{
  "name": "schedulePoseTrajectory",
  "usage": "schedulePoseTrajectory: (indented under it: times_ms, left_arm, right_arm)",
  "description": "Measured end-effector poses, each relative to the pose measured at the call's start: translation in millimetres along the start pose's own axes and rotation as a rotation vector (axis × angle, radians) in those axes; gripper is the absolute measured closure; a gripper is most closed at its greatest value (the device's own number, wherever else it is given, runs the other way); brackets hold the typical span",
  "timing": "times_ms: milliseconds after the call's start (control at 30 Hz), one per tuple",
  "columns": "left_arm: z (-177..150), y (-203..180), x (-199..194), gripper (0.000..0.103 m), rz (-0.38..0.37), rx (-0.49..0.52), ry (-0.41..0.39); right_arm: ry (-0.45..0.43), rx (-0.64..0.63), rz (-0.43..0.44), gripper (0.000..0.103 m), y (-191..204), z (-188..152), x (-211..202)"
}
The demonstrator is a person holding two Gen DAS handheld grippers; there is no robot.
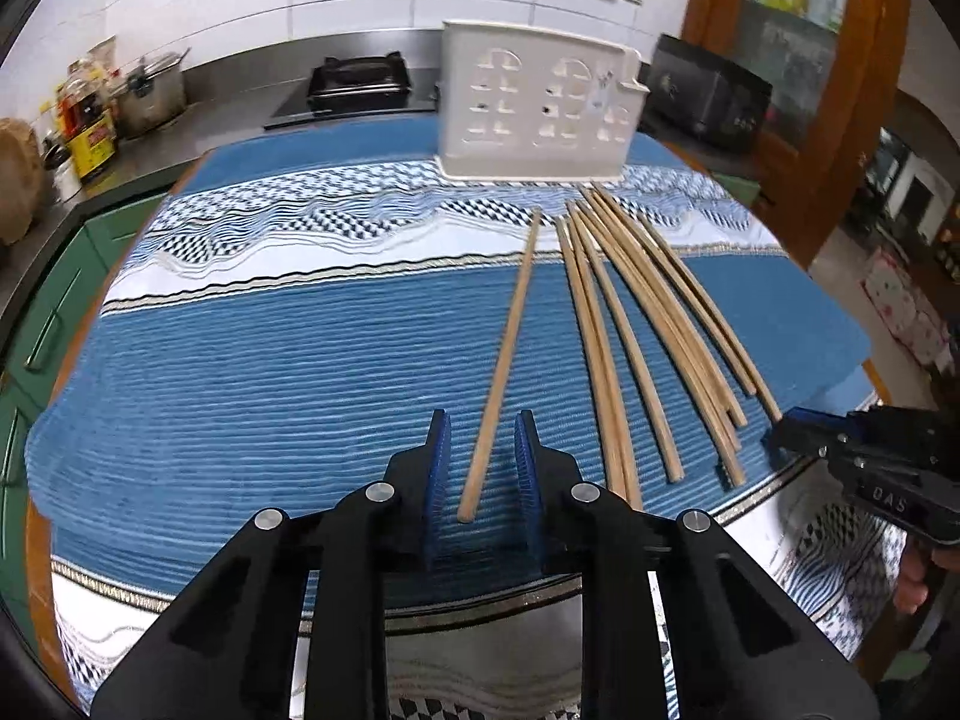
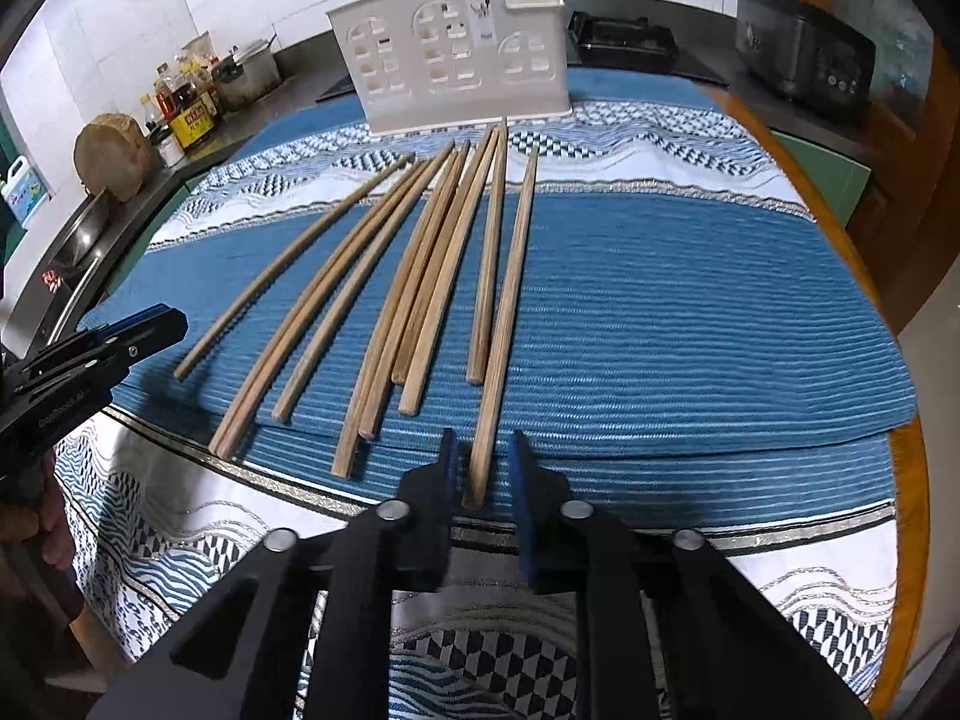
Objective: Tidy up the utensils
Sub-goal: 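Lower the right tool and close it on one wooden chopstick while the left tool grasps another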
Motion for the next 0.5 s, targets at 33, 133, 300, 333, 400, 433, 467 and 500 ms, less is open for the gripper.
schedulePoseTrajectory:
  times_ms: [33,133,300,333,400,433,467,500]
  left_arm:
    - [-1.4,-1.7,2.8,0.082,-0.005,0.009,0.01]
    - [-5.6,0.0,11.5,0.082,-0.011,0.0,0.043]
    - [-12.4,2.4,22.8,0.082,-0.019,0.0,0.086]
    - [-14.1,1.8,24.7,0.082,-0.02,0.004,0.094]
    - [-17.0,1.9,27.6,0.086,-0.013,0.015,0.106]
    - [-17.2,1.8,28.1,0.086,-0.012,0.017,0.108]
    - [-17.3,2.7,28.1,0.09,-0.007,0.017,0.108]
    - [-17.4,3.6,28.4,0.091,0.0,0.02,0.108]
  right_arm:
    - [0.004,0.002,0.0,0.092,-0.2,-0.8,1.7]
    - [0.008,0.005,0.0,0.093,-1.1,-1.7,4.1]
    - [0.013,0.0,-0.006,0.094,-0.3,-0.6,5.2]
    - [0.013,-0.001,-0.007,0.094,-0.4,0.4,6.1]
    - [0.011,-0.003,-0.01,0.095,-0.8,0.6,5.8]
    - [0.011,-0.003,-0.011,0.095,-1.5,0.6,5.8]
    - [0.009,0.0,-0.011,0.096,-1.3,0.6,5.4]
    - [0.006,0.0,-0.011,0.096,-1.6,0.8,4.6]
Point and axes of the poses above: each gripper's, at about its wrist camera, not at the fingertips, and x roughly the way its jaws point, y to its left, z to its top, the point moved 10 cm from there along x, roughly the way its jaws point, and after that the axes turned 6 degrees about -x, right-handed, at the moved point
